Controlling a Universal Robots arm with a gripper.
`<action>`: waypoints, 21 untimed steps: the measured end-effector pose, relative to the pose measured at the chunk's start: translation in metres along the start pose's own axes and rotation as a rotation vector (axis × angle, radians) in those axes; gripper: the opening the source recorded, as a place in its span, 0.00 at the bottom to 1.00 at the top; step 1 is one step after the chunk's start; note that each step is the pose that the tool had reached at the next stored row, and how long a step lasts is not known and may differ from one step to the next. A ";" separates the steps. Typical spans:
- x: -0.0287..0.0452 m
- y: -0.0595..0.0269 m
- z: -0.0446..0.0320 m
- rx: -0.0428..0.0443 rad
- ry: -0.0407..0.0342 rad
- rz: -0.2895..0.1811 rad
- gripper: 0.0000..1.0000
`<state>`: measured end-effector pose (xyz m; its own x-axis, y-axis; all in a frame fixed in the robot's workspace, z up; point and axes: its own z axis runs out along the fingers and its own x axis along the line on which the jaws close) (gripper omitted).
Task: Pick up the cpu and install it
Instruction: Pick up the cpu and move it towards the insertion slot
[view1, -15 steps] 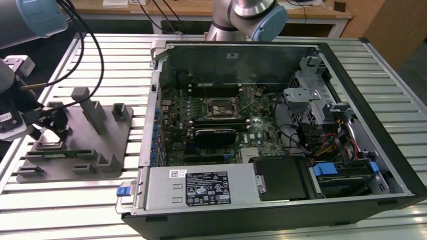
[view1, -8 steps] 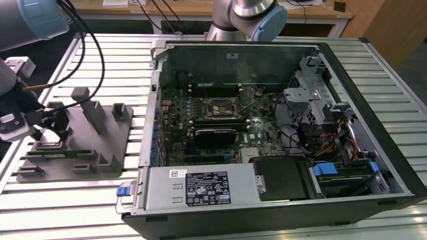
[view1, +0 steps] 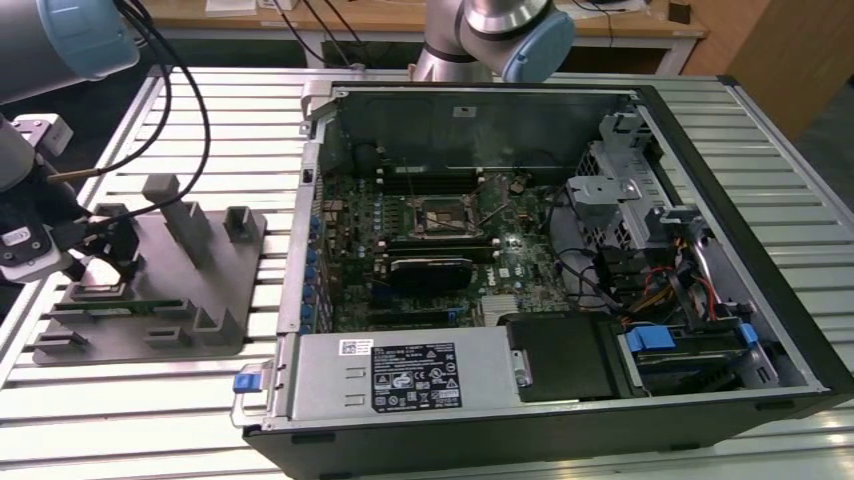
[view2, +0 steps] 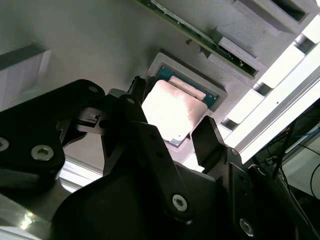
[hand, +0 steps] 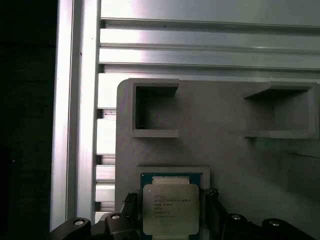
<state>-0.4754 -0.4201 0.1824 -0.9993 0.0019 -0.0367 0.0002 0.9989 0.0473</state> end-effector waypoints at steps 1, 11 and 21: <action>0.0000 0.0000 0.0000 0.0000 0.0000 0.000 0.65; 0.0001 0.0000 0.0009 0.0000 0.0000 0.000 0.65; 0.0001 0.0000 0.0009 0.0000 0.0000 0.000 0.56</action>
<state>-0.4755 -0.4201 0.1815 -0.9993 0.0019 -0.0367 0.0002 0.9989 0.0473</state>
